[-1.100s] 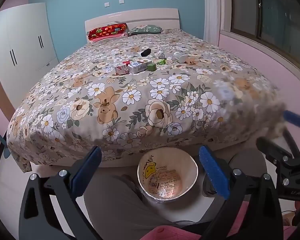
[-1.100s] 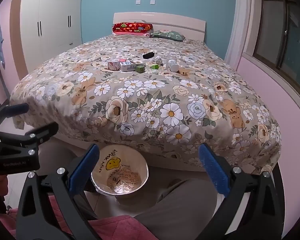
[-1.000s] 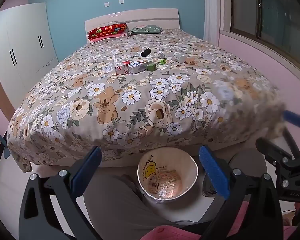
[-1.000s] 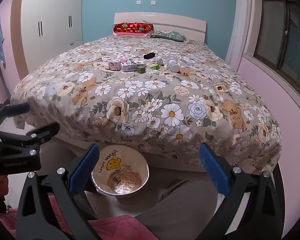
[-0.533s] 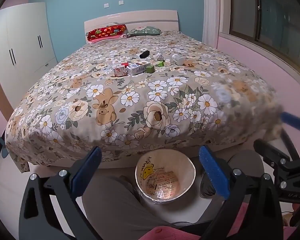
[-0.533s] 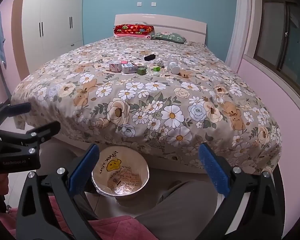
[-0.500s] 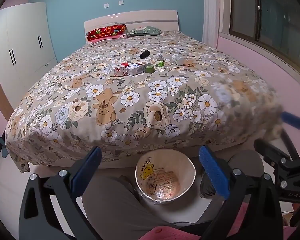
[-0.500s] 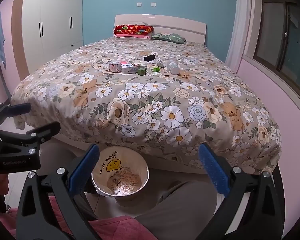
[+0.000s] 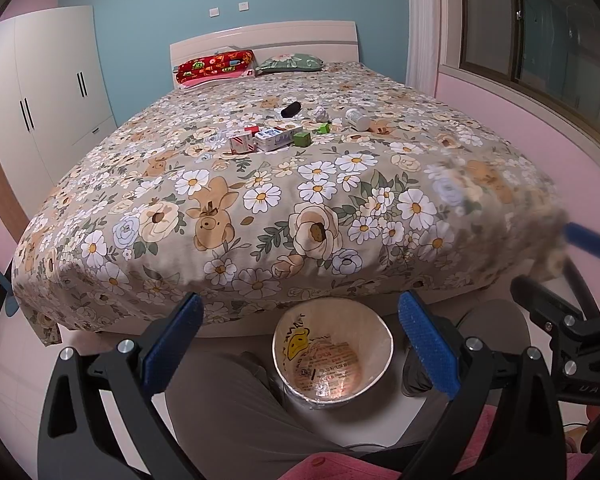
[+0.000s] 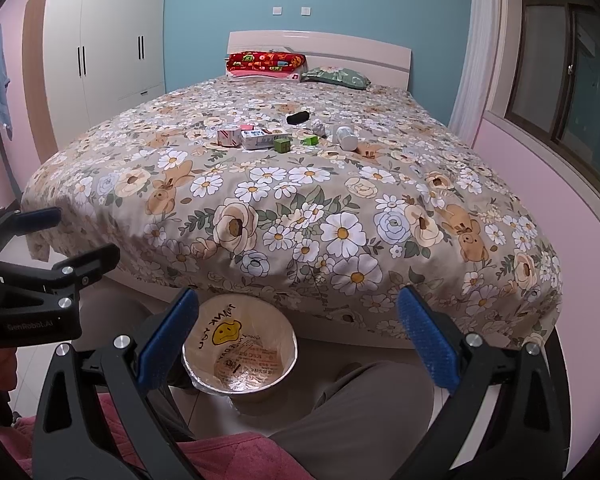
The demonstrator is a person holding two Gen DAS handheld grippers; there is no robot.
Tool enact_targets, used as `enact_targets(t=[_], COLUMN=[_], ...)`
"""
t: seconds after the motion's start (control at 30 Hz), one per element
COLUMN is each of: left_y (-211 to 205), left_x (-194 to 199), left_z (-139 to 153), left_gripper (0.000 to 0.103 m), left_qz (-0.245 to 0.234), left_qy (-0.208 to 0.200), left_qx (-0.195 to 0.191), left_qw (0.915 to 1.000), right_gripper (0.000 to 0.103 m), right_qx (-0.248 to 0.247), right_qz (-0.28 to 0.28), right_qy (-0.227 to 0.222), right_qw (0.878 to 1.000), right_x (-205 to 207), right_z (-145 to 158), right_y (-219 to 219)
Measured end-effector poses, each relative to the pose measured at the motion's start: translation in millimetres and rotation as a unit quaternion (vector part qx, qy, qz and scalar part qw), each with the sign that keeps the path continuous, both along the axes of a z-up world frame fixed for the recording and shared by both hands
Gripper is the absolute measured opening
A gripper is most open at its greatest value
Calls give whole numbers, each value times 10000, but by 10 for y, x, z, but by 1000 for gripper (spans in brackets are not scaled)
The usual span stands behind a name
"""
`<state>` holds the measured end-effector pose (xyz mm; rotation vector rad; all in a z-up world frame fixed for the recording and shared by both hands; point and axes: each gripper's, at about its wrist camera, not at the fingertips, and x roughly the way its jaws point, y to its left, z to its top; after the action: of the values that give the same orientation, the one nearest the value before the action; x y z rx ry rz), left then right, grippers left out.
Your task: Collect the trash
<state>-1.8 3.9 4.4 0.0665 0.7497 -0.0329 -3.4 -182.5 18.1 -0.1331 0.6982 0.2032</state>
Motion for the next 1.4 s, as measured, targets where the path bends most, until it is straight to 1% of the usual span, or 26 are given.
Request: enact_targets(t=[0.87, 1.4], left_y=[53, 14], left_x=[-4, 10], left_z=[-1, -17], left_gripper=[99, 99], left_qz=[-22, -33], left_qy=[18, 28], left_qx=[13, 33], left_qw=[10000, 10000], right_gripper=[97, 97], right_qx=[3, 29], right_qz=[10, 7], right_qy=[31, 57], right_qw=[10000, 10000], right_x=[-19, 0], right_z=[-45, -51], right_y=[17, 2])
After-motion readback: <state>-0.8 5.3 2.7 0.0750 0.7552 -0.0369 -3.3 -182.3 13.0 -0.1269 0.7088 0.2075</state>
